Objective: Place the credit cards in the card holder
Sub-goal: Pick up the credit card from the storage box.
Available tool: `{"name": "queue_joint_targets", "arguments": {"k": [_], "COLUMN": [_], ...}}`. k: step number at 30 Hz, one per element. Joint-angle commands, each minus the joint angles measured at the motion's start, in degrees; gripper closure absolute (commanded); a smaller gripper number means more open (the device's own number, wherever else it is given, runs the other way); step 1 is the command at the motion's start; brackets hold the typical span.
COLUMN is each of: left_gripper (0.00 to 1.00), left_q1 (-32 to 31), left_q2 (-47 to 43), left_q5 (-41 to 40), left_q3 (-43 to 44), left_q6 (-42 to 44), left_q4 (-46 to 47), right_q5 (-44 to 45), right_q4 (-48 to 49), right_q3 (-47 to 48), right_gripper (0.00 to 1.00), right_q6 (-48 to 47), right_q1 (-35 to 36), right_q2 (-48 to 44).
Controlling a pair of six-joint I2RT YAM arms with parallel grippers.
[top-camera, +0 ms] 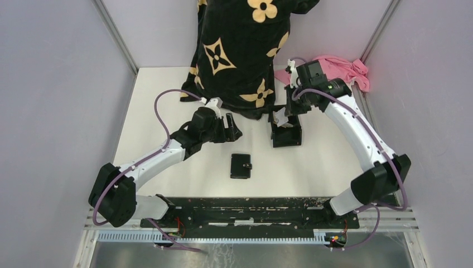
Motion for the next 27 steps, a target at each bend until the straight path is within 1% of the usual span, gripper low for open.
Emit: {"name": "queue_joint_targets", "arguments": {"k": [1,4,7,11,17,21,27], "left_gripper": [0.15,0.11,0.10,0.10,0.10,0.10,0.11], "left_q1": [0.9,1.1,1.3,1.3,1.5,1.5,2.0], "left_q2": [-0.9,-1.4,-0.9,-0.3,1.2,2.7,4.2], "left_q5": [11.6,16.9,23.4,30.4,40.9,43.7,47.7], "left_q3": [3.1,3.9,5.3,6.8,7.3,7.6,8.2], "left_q6": [5.8,7.6,9.9,11.1,10.4,10.4,9.9], "left_q4": [4.7,5.7,5.4,4.5,4.5,3.6,3.8], "right_q5": [-10.2,-16.2,-23.0,-28.3,-35.5,-39.7,-43.4], "right_q4": [1.4,1.6,3.1,5.1,9.2,13.2,17.9], "right_q3": [-5.4,-8.9,-12.4,-16.0,-20.0,-22.5,-25.5], "right_gripper": [0.99,0.99,0.99,0.99,0.99,0.99,0.99], "right_q6": [2.0,2.2,3.1,4.4,6.5,9.3,12.3], "right_q1": [2.3,3.3,3.9,4.5,4.9,5.0,5.0], "right_q2": [-6.9,-9.7,-12.1,-13.4,-14.7,-15.2,-15.2]}}
